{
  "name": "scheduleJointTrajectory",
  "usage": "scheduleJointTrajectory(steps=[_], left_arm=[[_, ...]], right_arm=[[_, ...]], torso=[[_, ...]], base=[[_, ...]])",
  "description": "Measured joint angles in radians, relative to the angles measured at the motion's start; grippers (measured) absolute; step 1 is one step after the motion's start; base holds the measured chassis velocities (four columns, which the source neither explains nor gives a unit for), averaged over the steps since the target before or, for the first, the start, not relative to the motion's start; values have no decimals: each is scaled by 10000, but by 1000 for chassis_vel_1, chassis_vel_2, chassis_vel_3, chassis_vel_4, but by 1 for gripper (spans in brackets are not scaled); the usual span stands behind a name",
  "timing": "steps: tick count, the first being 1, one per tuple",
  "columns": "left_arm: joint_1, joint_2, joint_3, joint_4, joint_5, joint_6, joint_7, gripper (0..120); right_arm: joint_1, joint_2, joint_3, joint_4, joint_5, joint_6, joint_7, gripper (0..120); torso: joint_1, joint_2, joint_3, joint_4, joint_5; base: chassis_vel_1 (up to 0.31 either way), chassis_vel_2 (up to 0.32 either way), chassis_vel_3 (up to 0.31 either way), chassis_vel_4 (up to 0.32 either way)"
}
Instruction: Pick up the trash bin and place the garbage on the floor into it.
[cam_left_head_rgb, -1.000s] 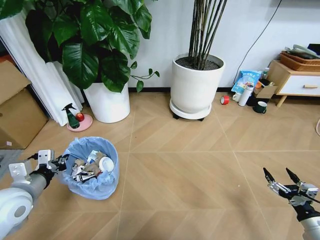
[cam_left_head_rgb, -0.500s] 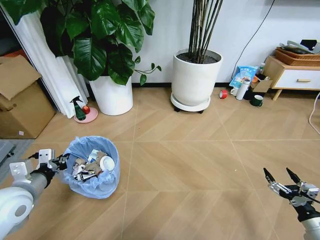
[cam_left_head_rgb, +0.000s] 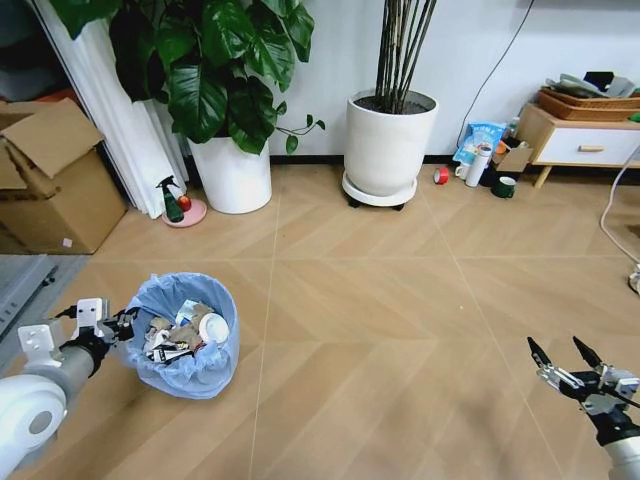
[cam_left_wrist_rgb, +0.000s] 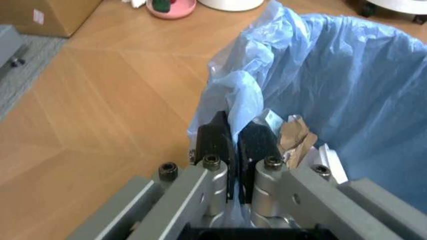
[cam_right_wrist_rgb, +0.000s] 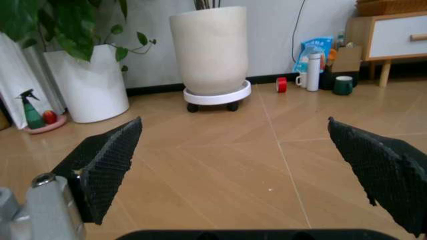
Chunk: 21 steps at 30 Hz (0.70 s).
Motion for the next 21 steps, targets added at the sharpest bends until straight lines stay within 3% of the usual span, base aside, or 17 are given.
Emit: scheduleJointTrajectory(steps=[18, 21], left_arm=[[-18, 12, 10, 33, 1, -1, 14, 0], [-6, 24, 9, 30, -16, -2, 26, 0]], right_arm=[[-68, -89, -23, -1, -12, 55, -91, 100], [-79, -123, -17, 37, -26, 66, -106, 100]], torso=[[1, 0, 1, -3, 9], [1, 0, 1, -1, -3]], base=[[169, -173, -176, 169], [134, -171, -160, 161]])
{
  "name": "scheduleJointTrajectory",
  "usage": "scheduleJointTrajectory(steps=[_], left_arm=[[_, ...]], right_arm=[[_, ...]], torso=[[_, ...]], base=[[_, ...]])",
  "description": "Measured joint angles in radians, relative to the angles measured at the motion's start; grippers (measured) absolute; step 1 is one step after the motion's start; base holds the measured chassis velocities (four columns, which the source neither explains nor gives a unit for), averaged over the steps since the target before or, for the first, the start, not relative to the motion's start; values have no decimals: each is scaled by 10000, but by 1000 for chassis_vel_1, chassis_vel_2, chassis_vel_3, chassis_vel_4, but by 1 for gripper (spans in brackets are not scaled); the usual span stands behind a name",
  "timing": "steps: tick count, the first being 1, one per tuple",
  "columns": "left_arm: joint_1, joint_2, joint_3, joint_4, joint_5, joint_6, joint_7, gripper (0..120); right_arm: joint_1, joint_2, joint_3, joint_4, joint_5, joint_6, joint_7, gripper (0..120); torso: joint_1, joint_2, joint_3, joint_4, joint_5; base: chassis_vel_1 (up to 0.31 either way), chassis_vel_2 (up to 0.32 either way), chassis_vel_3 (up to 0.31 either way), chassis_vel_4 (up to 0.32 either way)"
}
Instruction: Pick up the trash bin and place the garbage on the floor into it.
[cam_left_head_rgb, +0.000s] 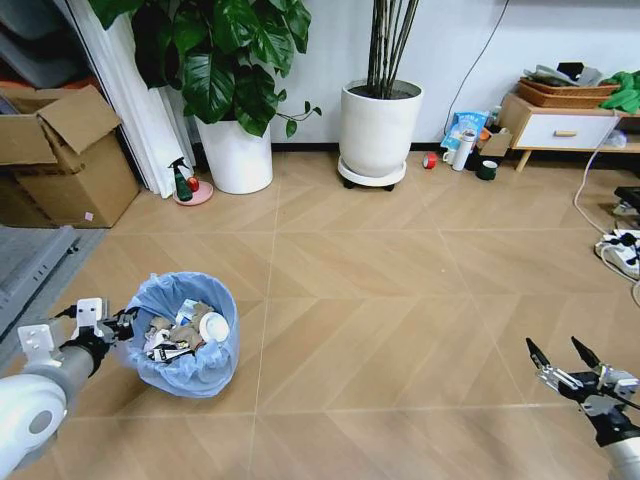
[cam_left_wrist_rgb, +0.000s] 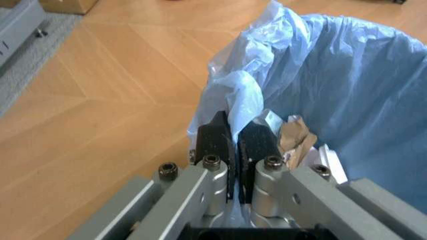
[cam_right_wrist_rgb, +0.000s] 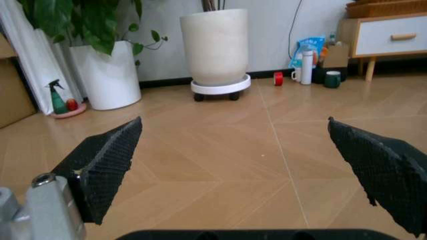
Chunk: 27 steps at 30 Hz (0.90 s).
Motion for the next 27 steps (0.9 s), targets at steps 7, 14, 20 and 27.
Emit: scheduleJointTrajectory(steps=[7, 14, 20, 27], left_arm=[[-89, 1, 90, 64, -16, 0, 9, 0], [-223, 13, 163, 165, -39, -3, 24, 0], [-336, 47, 231, 249, -68, -5, 25, 0], [-455, 84, 278, 276, -125, -6, 23, 0]], right_arm=[[27, 20, -40, -11, -136, 26, -62, 100], [78, 62, -98, -47, -165, 26, -66, 100], [127, 64, -126, -86, -174, 26, -66, 100], [167, 42, -141, -93, -154, 31, -62, 100]], torso=[[-1, 0, 0, 3, 3], [0, 0, 0, 0, 1], [0, 0, 0, 3, 6], [0, 0, 1, 2, 8]], base=[[153, -144, -141, 153], [134, -126, -141, 103], [184, -74, -175, 82], [159, -89, -168, 99]])
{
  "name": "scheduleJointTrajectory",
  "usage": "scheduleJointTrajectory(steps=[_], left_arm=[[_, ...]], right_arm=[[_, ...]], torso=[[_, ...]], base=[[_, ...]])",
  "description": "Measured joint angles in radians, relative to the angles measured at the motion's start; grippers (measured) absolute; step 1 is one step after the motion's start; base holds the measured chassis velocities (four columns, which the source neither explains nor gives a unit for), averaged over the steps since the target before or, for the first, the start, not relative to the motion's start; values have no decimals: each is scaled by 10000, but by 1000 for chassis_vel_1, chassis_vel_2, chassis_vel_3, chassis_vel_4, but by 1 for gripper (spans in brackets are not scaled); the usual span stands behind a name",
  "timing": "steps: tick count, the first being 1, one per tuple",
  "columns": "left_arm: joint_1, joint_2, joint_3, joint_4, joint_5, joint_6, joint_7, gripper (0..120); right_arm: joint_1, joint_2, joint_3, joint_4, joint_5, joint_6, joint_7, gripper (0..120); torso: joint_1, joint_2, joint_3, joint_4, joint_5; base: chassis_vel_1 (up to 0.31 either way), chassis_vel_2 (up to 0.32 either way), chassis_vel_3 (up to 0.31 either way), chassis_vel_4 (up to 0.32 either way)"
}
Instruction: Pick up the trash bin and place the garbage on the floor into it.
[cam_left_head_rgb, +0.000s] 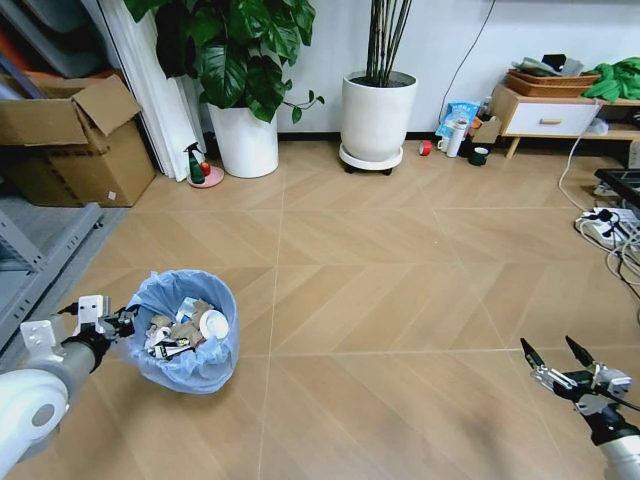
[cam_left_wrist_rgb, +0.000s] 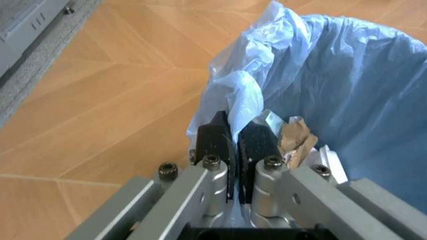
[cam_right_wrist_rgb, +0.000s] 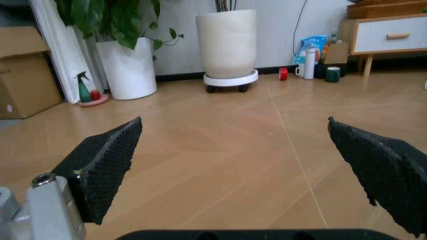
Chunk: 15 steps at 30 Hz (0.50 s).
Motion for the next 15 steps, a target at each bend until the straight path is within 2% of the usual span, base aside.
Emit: scheduleJointTrajectory(steps=[15], left_arm=[[88, -56, -32, -81, 7, 12, -48, 0]], right_arm=[[-15, 1, -16, -46, 32, 93, -87, 100]], torso=[[-1, 0, -1, 2, -6]], base=[[152, -145, -156, 141]])
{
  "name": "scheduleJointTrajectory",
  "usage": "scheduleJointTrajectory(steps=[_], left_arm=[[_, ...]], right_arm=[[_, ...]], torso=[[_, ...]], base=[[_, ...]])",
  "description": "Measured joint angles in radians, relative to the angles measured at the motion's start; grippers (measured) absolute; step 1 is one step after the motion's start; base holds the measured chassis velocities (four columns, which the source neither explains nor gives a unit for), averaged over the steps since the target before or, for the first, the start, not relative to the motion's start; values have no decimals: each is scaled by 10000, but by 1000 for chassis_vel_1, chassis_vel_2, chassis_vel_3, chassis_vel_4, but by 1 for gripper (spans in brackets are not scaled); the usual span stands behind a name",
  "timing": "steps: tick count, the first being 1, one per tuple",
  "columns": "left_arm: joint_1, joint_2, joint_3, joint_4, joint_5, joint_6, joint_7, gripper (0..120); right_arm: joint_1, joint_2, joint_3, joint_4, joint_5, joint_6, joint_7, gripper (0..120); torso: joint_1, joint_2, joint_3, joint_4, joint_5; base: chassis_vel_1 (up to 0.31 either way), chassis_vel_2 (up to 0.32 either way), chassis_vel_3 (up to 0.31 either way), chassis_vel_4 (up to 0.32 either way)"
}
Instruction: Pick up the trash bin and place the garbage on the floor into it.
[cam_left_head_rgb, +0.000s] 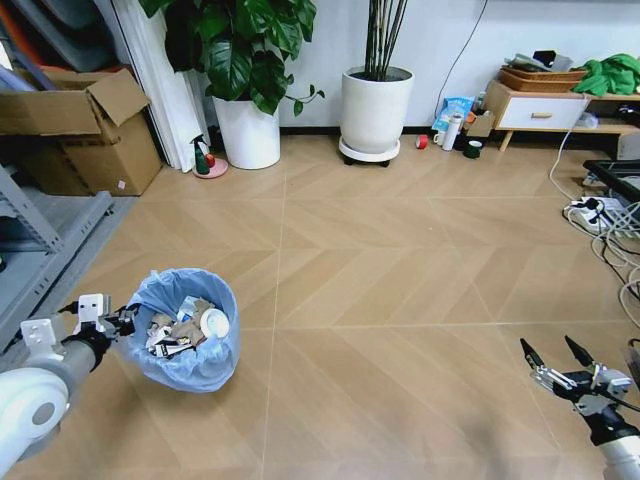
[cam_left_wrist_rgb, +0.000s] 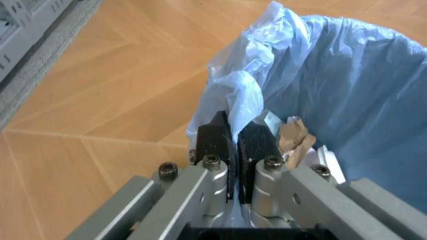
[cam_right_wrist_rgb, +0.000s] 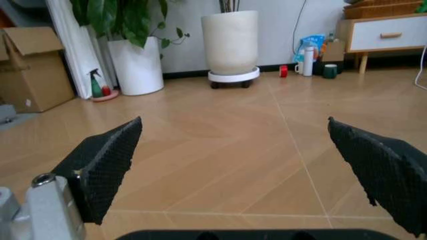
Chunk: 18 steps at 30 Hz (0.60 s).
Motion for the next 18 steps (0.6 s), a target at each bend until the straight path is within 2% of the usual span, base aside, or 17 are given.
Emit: scheduleJointTrajectory(steps=[9, 18], left_arm=[[93, -66, -60, -75, 44, 0, 4, 0], [190, -97, -155, -130, 72, -1, 1, 0]], right_arm=[[-70, 76, 60, 60, 2, 91, -132, 100], [-155, 137, 154, 128, 11, 144, -254, 100]], torso=[[0, 0, -1, -5, 3], [0, 0, 0, -2, 4]], base=[[109, -120, -110, 112], [65, -49, -60, 57]])
